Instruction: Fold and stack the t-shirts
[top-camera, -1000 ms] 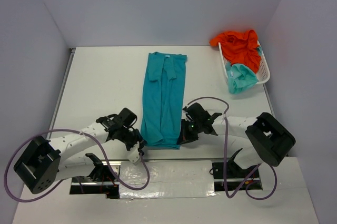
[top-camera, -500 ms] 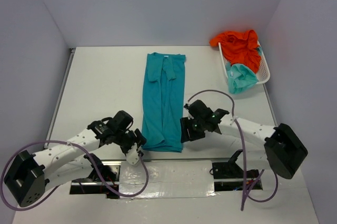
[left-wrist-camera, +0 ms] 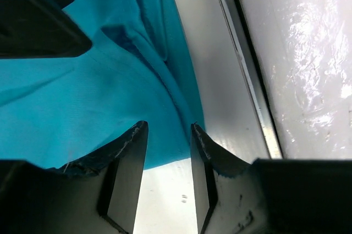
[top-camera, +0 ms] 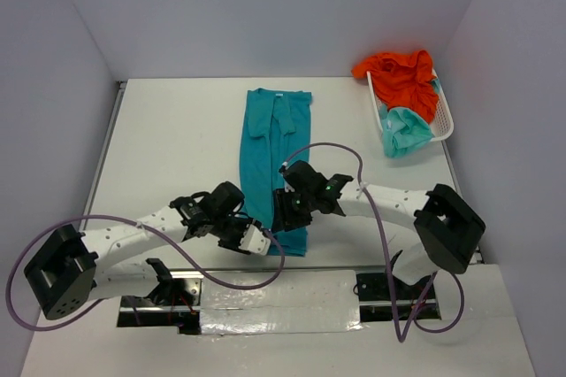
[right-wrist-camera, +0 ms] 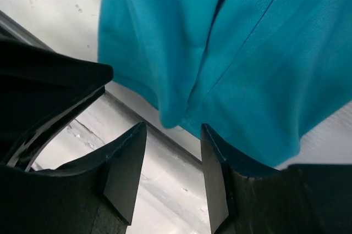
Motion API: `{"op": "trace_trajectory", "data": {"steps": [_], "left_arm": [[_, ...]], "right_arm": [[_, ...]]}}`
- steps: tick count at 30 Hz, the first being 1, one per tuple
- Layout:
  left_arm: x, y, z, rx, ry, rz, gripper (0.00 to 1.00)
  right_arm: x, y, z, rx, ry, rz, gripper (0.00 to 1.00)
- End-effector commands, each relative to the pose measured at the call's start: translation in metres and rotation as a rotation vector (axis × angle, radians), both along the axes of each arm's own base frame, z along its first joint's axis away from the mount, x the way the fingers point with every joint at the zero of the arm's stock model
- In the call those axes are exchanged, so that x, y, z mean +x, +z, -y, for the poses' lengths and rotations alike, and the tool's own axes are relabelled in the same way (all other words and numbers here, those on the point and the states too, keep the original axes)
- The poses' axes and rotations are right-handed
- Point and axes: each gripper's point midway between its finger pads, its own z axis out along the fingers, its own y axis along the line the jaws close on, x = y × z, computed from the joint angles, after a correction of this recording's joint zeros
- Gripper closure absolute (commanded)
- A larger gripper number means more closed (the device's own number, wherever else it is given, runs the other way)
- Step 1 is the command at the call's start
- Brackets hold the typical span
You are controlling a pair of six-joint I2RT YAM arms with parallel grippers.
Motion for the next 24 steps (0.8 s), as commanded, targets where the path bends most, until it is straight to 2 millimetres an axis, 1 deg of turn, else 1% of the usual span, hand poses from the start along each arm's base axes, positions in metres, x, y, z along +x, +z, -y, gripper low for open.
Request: {"op": "trace_trajectory", "data": {"steps": [1, 2, 4, 7, 11, 14, 15, 16, 18, 19, 20, 21, 22, 24], "left_arm": [[-0.002, -0.001, 0.002, 0.016, 0.050, -0.033, 0.51], [0.000, -0.003, 0.003, 0.020, 0.053, -0.014, 0.52], [0.001, -0.014, -0.004, 0.068, 0.070, -0.003, 0.56], [-0.005, -0.024, -0.009, 0.107, 0.058, -0.027, 0.58], [-0.007, -0.030, -0.012, 0.118, 0.056, -0.020, 0.63], [-0.011, -0.032, -0.014, 0.123, 0.041, -0.032, 0.61], [-0.011, -0.031, -0.014, 0.121, 0.051, -0.029, 0.63], [-0.006, -0.032, -0.014, 0.121, 0.067, -0.009, 0.70], [-0.004, -0.032, -0.014, 0.118, 0.081, -0.002, 0.78], [-0.005, -0.032, -0.013, 0.119, 0.081, -0.010, 0.85], [-0.006, -0.031, -0.013, 0.119, 0.086, -0.018, 1.00], [-0.007, -0.030, -0.013, 0.118, 0.084, -0.022, 1.00], [-0.008, -0.029, -0.014, 0.119, 0.082, -0.026, 1.00], [-0.009, -0.026, -0.017, 0.122, 0.085, -0.018, 1.00]], "right_arm": [[0.006, 0.017, -0.026, 0.097, -0.005, -0.003, 0.48], [0.007, 0.015, -0.027, 0.095, -0.014, -0.013, 0.46], [0.006, 0.009, -0.029, 0.103, -0.013, -0.026, 0.46], [0.003, 0.003, -0.035, 0.125, -0.020, -0.062, 0.46], [0.002, -0.007, -0.034, 0.102, -0.031, -0.090, 0.48], [0.002, -0.017, -0.030, 0.059, -0.037, -0.102, 0.49], [0.001, -0.020, -0.027, 0.043, -0.037, -0.106, 0.49], [0.001, -0.022, -0.026, 0.039, -0.039, -0.105, 0.49], [0.000, -0.022, -0.030, 0.059, -0.032, -0.108, 0.51], [-0.002, -0.024, -0.029, 0.062, -0.039, -0.124, 0.57], [-0.004, -0.027, -0.030, 0.064, -0.040, -0.138, 0.64], [-0.006, -0.028, -0.030, 0.068, -0.037, -0.149, 0.71], [-0.009, -0.032, -0.028, 0.060, -0.038, -0.161, 0.84], [-0.011, -0.033, -0.025, 0.058, -0.042, -0.163, 0.97]]}}
